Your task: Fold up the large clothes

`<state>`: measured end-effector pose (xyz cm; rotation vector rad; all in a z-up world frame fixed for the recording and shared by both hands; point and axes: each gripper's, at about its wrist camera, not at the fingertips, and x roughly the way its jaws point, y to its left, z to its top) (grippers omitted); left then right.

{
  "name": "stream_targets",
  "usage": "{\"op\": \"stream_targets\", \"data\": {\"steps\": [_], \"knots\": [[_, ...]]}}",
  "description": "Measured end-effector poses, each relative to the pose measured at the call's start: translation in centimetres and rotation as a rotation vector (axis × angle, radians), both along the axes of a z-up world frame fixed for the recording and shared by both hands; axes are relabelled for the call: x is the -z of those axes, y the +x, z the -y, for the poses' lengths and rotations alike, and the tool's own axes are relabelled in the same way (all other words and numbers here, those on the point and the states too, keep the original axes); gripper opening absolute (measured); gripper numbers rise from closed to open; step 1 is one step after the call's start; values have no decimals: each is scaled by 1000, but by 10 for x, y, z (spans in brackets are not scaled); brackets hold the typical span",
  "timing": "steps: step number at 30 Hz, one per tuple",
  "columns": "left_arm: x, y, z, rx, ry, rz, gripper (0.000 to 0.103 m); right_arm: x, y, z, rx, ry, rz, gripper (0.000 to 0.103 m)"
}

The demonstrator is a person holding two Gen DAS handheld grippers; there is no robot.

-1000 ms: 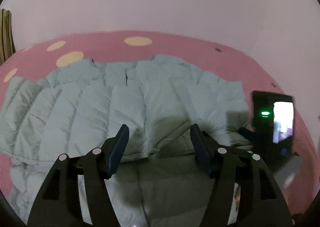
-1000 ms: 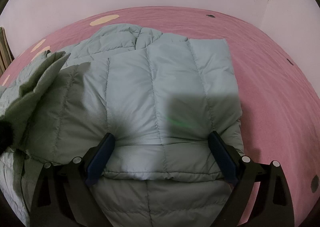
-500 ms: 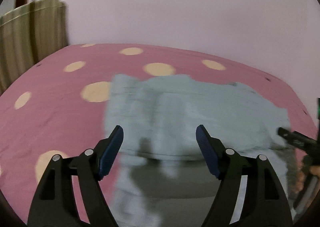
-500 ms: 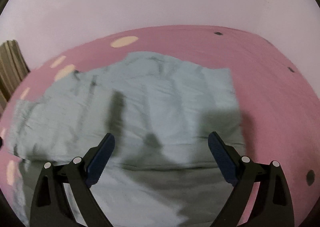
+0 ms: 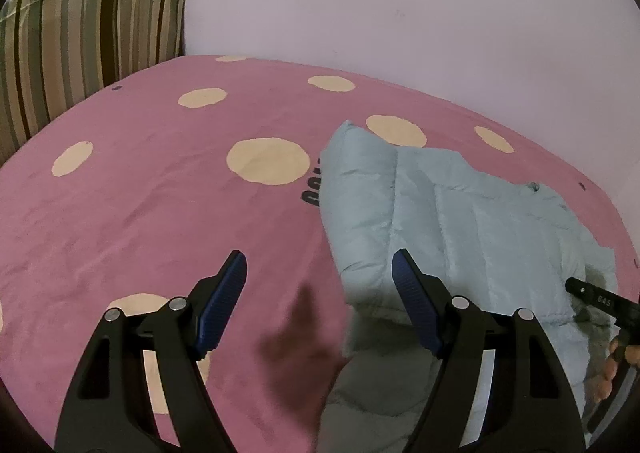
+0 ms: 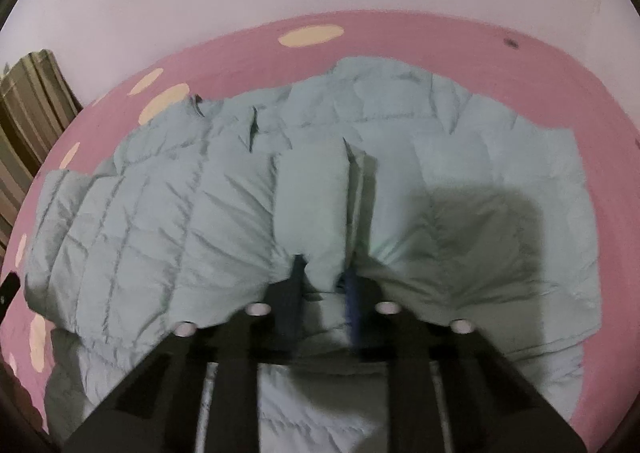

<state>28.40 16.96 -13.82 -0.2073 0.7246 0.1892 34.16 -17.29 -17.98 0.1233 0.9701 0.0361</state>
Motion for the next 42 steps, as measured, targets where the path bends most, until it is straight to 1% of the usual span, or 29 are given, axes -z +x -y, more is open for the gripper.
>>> {"op": "stream_targets", "data": {"steps": [4, 7, 8, 10, 13, 16, 17, 21, 23, 25, 26, 27, 28, 29, 30, 31, 32, 33, 34, 36, 37, 39, 40, 42], "knots": [[-6, 10, 9, 18, -13, 10, 75, -20, 0, 1, 42, -14, 69, 9], [-7, 22, 22, 41, -18, 6, 75, -21, 4, 5, 81, -49, 85, 9], [-6, 28, 28, 50, -16, 3, 75, -19, 6, 16, 92, -55, 80, 9], [-1, 39, 39, 65, -4, -13, 75, -12, 13, 22, 117, -51, 58, 9], [12, 54, 52, 85, 3, -53, 75, -1, 23, 24, 151, -45, 44, 9], [24, 66, 61, 87, 21, -86, 75, 10, 38, 17, 161, -50, 30, 9], [28, 70, 64, 86, 32, -99, 75, 12, 37, 24, 158, -48, 23, 9], [48, 81, 70, 81, 75, -156, 75, 33, 51, 12, 147, -58, -3, 10], [59, 86, 70, 78, 71, -190, 75, 41, 56, 2, 146, -55, -7, 11], [64, 87, 69, 79, 62, -202, 75, 45, 61, -10, 141, -57, -5, 14], [65, 87, 69, 81, 62, -204, 75, 45, 64, -18, 136, -67, -3, 15], [63, 86, 68, 83, 62, -201, 75, 45, 65, -15, 131, -76, 0, 17], [61, 85, 67, 83, 60, -199, 75, 43, 67, -25, 127, -88, 3, 24], [56, 82, 65, 79, 59, -195, 75, 42, 53, -21, 126, -91, 4, 38], [52, 80, 64, 76, 59, -191, 75, 38, 53, -26, 129, -86, 12, 48], [46, 77, 62, 73, 49, -184, 75, 34, 49, -22, 135, -76, 30, 64], [38, 73, 62, 72, 41, -163, 75, 25, 43, -24, 145, -71, 72, 67], [28, 70, 62, 75, 37, -131, 75, 18, 38, -23, 151, -80, 113, 67], [22, 70, 64, 79, 37, -115, 75, 9, 39, -37, 148, -102, 147, 67], [12, 73, 71, 93, 38, -86, 75, 0, 47, -55, 137, -100, 178, 67], [9, 79, 77, 106, 39, -79, 75, -2, 51, -62, 133, -79, 185, 67], [13, 93, 89, 121, 42, -88, 75, 0, 77, -72, 115, -32, 168, 66], [16, 98, 94, 123, 47, -92, 75, 6, 92, -87, 100, -18, 161, 66], [24, 108, 101, 123, 57, -104, 75, 19, 113, -109, 78, -27, 140, 66]]}}
